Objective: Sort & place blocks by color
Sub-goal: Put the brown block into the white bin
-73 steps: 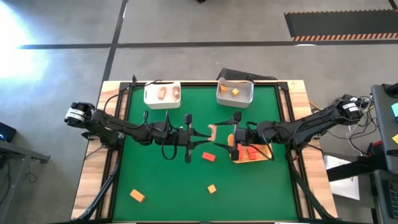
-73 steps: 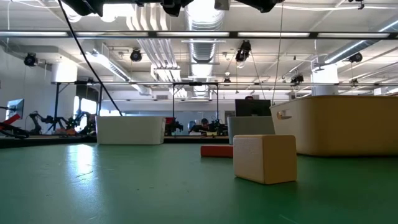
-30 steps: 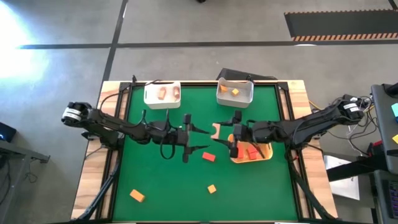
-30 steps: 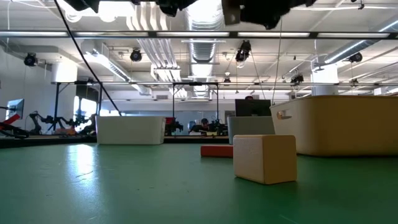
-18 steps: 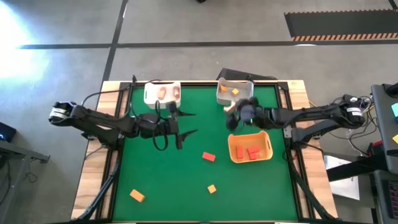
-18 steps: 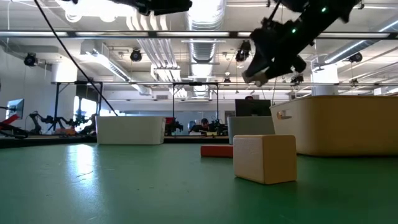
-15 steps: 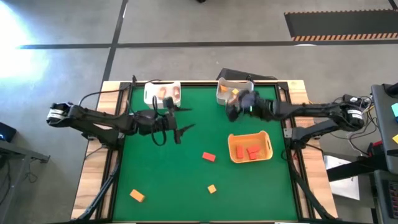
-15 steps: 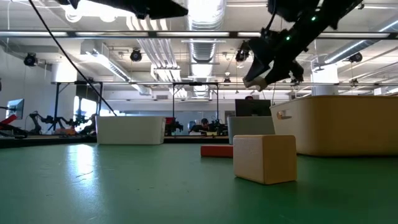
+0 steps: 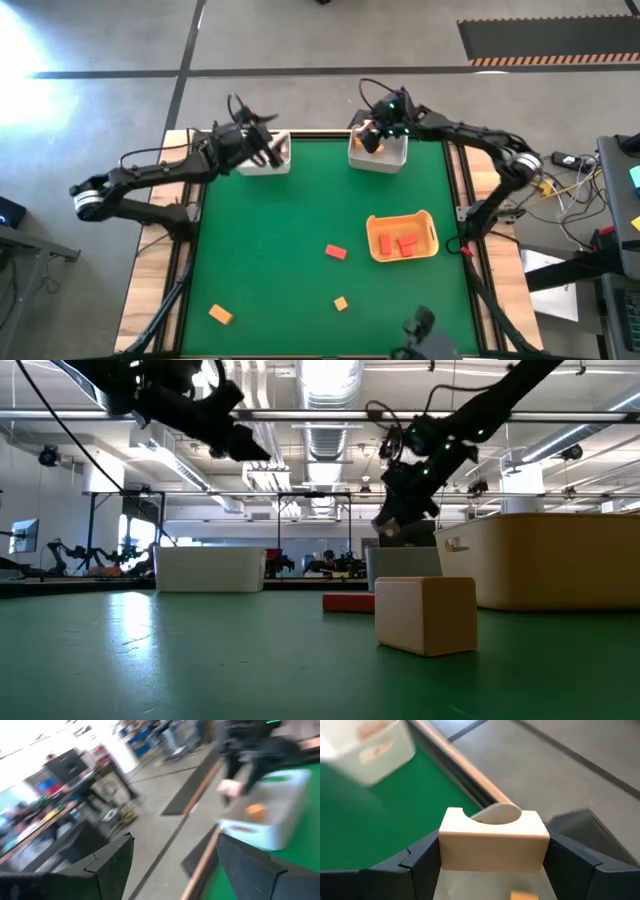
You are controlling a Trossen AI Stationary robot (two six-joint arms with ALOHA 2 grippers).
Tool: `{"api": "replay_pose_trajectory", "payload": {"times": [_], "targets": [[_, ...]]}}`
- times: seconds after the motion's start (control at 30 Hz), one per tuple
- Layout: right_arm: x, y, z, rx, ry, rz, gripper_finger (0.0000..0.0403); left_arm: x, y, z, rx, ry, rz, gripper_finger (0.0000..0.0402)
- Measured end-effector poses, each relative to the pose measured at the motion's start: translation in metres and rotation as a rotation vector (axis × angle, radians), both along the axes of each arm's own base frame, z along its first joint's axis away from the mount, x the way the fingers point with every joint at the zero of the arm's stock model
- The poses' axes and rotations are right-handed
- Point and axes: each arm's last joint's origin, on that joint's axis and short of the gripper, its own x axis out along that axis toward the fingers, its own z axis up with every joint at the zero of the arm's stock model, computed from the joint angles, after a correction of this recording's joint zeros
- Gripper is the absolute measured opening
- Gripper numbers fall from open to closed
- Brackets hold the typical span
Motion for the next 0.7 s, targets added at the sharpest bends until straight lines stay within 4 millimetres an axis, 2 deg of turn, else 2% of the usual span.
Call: {"api": "replay_pose_trajectory", "payload": {"times": [0.07,0.13,0.27,0.33,0.5,0.7], "targets": [[0.007,-0.014,-0.002,-0.016,0.017,0.084,0.0273,-0.008,0.015,0.0,-0.017,-0.018,0.068,0.0267],[0.013,-0.03,0.004,-0.037,0.006,0.147,0.0273,-0.018,0.028,-0.001,-0.051,-0.051,0.136,0.0267],[0.025,-0.059,0.033,-0.028,-0.118,0.196,0.0273,-0.037,0.051,-0.001,-0.186,-0.222,0.264,0.0267],[0.034,-0.067,0.047,-0.036,-0.186,0.262,0.0274,-0.045,0.058,-0.002,-0.276,-0.314,0.292,0.0267],[0.07,-0.077,0.07,-0.077,-0.267,0.321,0.0275,-0.055,0.061,0.004,-0.417,-0.493,0.274,0.0267],[0.126,-0.071,0.062,0.004,-0.319,0.356,0.0276,-0.064,0.057,0.025,-0.416,-0.623,0.268,0.0267]]}}
